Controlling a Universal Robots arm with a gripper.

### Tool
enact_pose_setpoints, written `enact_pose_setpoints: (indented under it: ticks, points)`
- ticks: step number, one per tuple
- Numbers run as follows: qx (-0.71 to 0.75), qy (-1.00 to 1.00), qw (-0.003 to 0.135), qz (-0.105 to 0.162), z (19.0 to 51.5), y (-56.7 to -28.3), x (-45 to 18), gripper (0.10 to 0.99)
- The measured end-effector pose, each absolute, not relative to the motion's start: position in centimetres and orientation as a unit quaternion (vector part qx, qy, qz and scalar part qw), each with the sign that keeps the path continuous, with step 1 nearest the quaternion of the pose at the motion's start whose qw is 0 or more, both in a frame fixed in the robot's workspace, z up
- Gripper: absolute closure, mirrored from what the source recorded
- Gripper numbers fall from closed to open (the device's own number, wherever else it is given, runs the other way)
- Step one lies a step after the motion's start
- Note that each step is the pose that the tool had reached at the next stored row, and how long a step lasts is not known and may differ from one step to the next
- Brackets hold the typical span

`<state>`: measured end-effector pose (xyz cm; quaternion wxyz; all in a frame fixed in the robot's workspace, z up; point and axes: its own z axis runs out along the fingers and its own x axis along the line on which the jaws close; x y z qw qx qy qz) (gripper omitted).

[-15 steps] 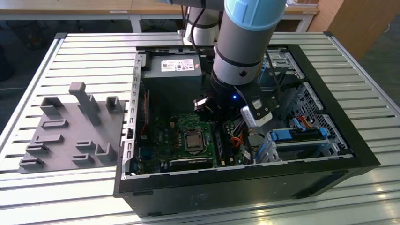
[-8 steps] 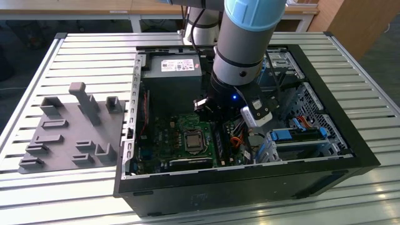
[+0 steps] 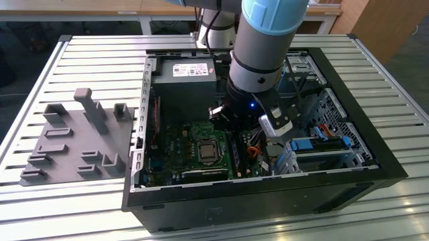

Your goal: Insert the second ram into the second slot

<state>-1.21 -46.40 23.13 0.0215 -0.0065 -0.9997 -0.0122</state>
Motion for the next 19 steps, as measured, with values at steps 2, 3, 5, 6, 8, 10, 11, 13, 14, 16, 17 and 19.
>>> enact_pose_setpoints:
  ticks: [2,3,5,6,8,10,11,13,14,16,17,19]
  points:
    - [-0.007,-1.0,0.022,-0.012,23.07,-46.4,-1.15,0.949]
    - [-0.007,-1.0,0.022,-0.012,23.07,-46.4,-1.14,0.949]
    - [-0.007,-1.0,0.022,-0.012,23.07,-46.4,-1.13,0.949]
    - [-0.007,-1.0,0.022,-0.012,23.06,-46.4,-1.13,0.949]
    - [-0.007,-1.0,0.022,-0.012,23.05,-46.4,-1.13,0.949]
    - [-0.007,-1.0,0.021,-0.012,22.98,-46.39,-1.12,0.949]
    - [-0.007,-1.0,0.021,-0.012,22.91,-46.39,-1.12,0.949]
    - [-0.004,-1.0,0.021,-0.012,22.77,-46.4,-1.11,0.949]
    - [-0.003,-1.0,0.022,-0.012,22.7,-46.4,-1.1,0.949]
    - [-0.003,-1.0,0.022,-0.012,22.63,-46.4,-1.02,0.949]
    - [-0.003,-1.0,0.022,-0.012,22.62,-46.4,-0.97,0.949]
    - [-0.003,-1.0,0.022,-0.013,22.57,-46.4,-0.94,0.949]
